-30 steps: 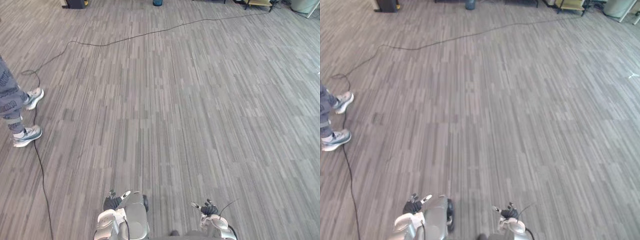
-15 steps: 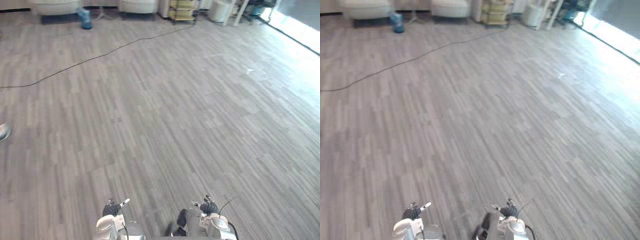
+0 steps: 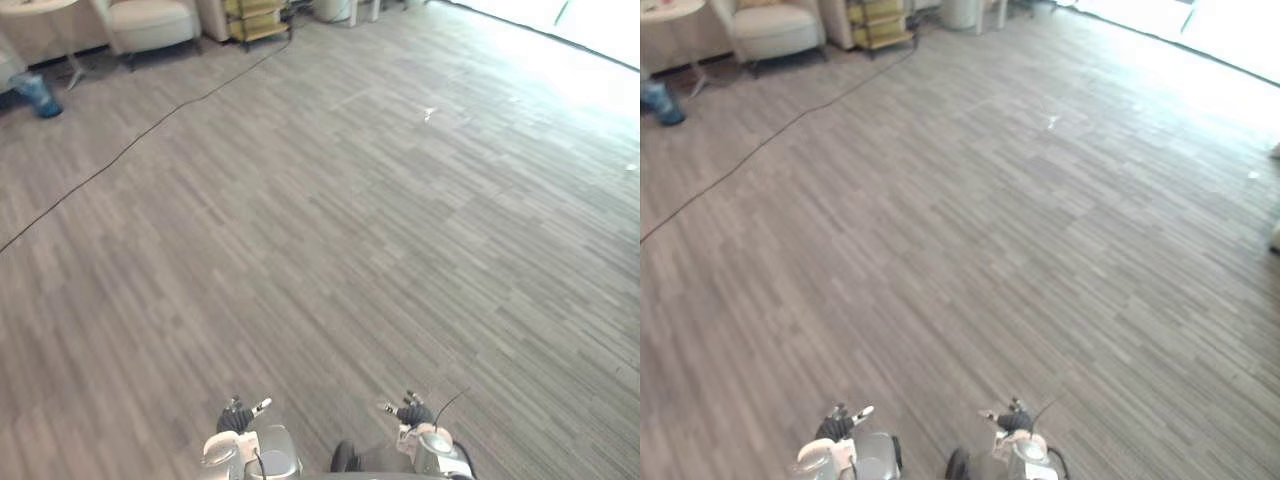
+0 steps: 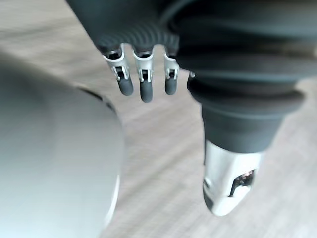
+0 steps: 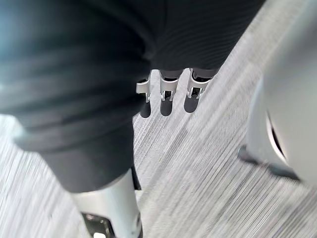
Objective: Pick up cushions and gather them together orderly.
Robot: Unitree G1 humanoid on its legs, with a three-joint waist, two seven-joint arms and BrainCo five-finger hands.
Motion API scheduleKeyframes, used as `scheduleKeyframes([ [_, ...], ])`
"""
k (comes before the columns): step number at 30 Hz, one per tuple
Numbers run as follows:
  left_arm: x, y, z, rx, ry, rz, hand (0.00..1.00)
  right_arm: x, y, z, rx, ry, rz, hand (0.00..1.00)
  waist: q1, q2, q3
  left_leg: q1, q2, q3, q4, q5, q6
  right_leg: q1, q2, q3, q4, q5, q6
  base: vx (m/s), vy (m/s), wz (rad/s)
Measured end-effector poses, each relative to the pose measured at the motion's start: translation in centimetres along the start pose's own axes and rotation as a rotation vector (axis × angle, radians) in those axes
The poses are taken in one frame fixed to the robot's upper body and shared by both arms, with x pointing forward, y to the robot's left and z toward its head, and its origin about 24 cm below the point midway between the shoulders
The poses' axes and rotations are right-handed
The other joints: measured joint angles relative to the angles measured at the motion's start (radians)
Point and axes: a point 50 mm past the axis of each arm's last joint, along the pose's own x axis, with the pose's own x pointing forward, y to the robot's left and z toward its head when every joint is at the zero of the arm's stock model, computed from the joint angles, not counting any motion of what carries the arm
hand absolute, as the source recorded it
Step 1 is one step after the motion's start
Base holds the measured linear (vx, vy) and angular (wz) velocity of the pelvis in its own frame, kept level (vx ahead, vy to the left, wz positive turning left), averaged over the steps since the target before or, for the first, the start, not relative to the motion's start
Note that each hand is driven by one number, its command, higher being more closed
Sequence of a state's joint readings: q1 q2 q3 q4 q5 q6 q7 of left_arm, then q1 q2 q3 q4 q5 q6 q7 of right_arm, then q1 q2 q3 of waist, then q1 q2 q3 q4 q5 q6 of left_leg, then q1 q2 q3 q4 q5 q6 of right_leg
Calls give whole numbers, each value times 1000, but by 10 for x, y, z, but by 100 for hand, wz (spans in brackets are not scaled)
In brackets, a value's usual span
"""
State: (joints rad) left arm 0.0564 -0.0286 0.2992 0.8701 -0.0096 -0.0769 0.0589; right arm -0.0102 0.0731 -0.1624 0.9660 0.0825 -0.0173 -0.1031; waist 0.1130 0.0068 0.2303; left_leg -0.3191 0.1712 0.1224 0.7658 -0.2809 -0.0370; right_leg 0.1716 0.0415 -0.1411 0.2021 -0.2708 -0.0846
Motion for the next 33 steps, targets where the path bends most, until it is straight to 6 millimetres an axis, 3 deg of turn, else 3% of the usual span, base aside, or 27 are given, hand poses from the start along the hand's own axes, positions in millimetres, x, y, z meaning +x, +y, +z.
scheduleKeyframes([
  [1,-1,0,1,-30,-11,11,0,0,0,1,-1,-2,-2,0,6,-1,-1,-31,-52,-60,-194,33,-8,31,-29,51,2,-39,32,649,342,-108],
  [2,-1,-1,0,-53,-9,13,0,0,0,0,-4,0,-3,0,10,-1,-1,-38,-67,-97,-300,82,-27,45,-45,84,5,-67,49,950,551,-140],
  [3,-1,-1,1,-82,-12,18,0,0,1,-3,-17,16,1,0,32,-9,-11,-20,-83,-85,-299,207,-48,79,-74,153,5,-103,71,559,342,-109],
  [4,0,2,3,-79,-19,22,0,0,2,-5,-31,24,11,0,38,-24,-16,-18,-93,-65,-274,164,-33,83,-89,177,9,-106,71,820,488,-121],
  [6,0,10,2,-82,-17,45,0,-1,3,-8,-35,29,17,0,48,-72,-47,0,-89,35,-159,29,28,36,-144,265,138,-74,113,724,412,-101],
  [7,0,12,2,-79,-16,48,0,-1,3,-8,-37,30,18,0,51,-80,-50,15,-89,59,-151,15,39,18,-153,276,194,-71,122,506,282,-85],
  [8,0,14,1,-74,-3,54,0,-1,2,-7,-47,27,16,0,51,-87,-51,58,-92,90,-150,-9,57,-30,-167,285,325,-45,164,459,243,-85],
  [9,1,14,-3,-72,24,63,0,-1,1,-7,-64,23,15,0,46,-72,-41,154,-98,100,-191,-31,75,-108,-159,278,564,9,256,631,314,-115],
  [10,1,11,-8,-63,51,63,0,-2,-3,-11,-75,32,7,0,40,-46,-30,274,-100,98,-262,-33,78,-187,-150,220,764,9,256,513,248,-99],
  [11,0,10,-11,-59,61,59,0,-3,-4,-13,-74,36,4,0,37,-37,-28,309,-100,98,-287,-33,78,-210,-150,190,809,4,249,556,243,-96],
  [12,0,7,-14,-46,80,48,0,-3,-4,-7,-71,-2,5,0,23,-15,-33,402,-101,113,-372,-33,78,-295,-158,77,861,-14,208,424,165,-72],
  [15,6,-1,-6,-27,76,24,0,-2,-3,6,-43,-61,2,0,-8,-30,-24,524,-123,128,-507,-56,71,-473,-162,-141,721,-45,138,446,144,-44],
  [18,8,-9,-1,19,67,-16,0,0,-4,14,-39,-84,-3,0,-15,-51,0,608,-148,152,-577,-58,71,-522,-131,-242,356,46,90,399,55,-1],
  [19,7,-14,-2,51,70,-37,0,0,-5,15,-29,-84,-8,0,-27,-52,0,655,-156,144,-603,-70,51,-522,-114,-256,207,110,77,608,-10,52],
  [20,5,-17,-5,64,70,-50,0,0,-4,15,-23,-82,-8,0,-34,-49,-4,703,-162,130,-626,-88,20,-519,-113,-264,163,136,42,645,-39,77],
  [21,4,-17,-7,74,69,-54,0,0,-4,16,-22,-86,-7,0,-46,-44,-10,723,-154,108,-620,-103,-3,-521,-108,-256,181,178,-25,493,-64,67],
  [22,3,-16,-9,79,71,-53,0,1,-4,17,-20,-87,-6,0,-50,-39,-14,726,-147,97,-611,-105,-7,-521,-105,-258,195,197,-52,536,-100,57],
  [23,3,-14,-10,87,72,-47,0,1,-3,14,-21,-73,-3,0,-56,-29,-30,684,-122,56,-493,-105,-7,-513,-90,-260,212,226,-75,819,-196,35],
  [24,1,-12,-13,72,77,-37,0,1,-5,16,-24,-83,-3,0,-57,7,-34,578,-58,18,-208,-74,-17,-465,-50,-274,207,194,-68,684,-170,19],
  [25,1,-11,-14,62,82,-32,0,1,-5,17,-25,-87,-2,0,-56,22,-31,541,-42,6,-116,-40,-18,-448,-37,-270,204,178,-70,671,-160,-43],
  [26,-3,-8,-24,38,116,-14,0,1,-5,21,-34,-98,1,0,-49,69,-25,435,4,-23,161,142,-26,-386,17,-234,192,133,-81,675,-30,-84],
  [27,-4,-5,-25,13,114,0,0,1,-3,21,-33,-97,5,0,-48,90,-7,355,51,-17,357,135,-35,-312,58,-200,176,101,-92,811,-32,-89],
  [28,-4,-6,-23,7,108,0,0,1,-2,20,-30,-91,9,0,-46,89,-2,329,59,-15,399,123,-35,-285,65,-184,171,92,-86,801,-3,-72],
  [29,-2,0,-17,9,82,14,0,2,4,15,-37,-59,22,0,-37,65,10,241,62,-2,460,82,-29,-190,70,-144,131,60,-84,629,-32,-60],
  [30,-1,4,-11,12,48,19,0,1,5,9,-46,-34,27,0,-29,38,9,160,53,10,427,48,-13,-110,67,-105,71,57,-76,612,-33,-62],
  [31,-1,5,-8,11,34,21,0,1,4,6,-46,-20,25,0,-25,30,10,130,42,11,388,34,-8,-83,62,-90,45,58,-73,574,-4,-75],
  [33,0,6,3,-12,-15,27,0,1,3,2,-33,-1,10,0,-1,3,19,11,-4,22,89,-8,2,37,37,-21,-51,52,-46,647,86,-84],
])
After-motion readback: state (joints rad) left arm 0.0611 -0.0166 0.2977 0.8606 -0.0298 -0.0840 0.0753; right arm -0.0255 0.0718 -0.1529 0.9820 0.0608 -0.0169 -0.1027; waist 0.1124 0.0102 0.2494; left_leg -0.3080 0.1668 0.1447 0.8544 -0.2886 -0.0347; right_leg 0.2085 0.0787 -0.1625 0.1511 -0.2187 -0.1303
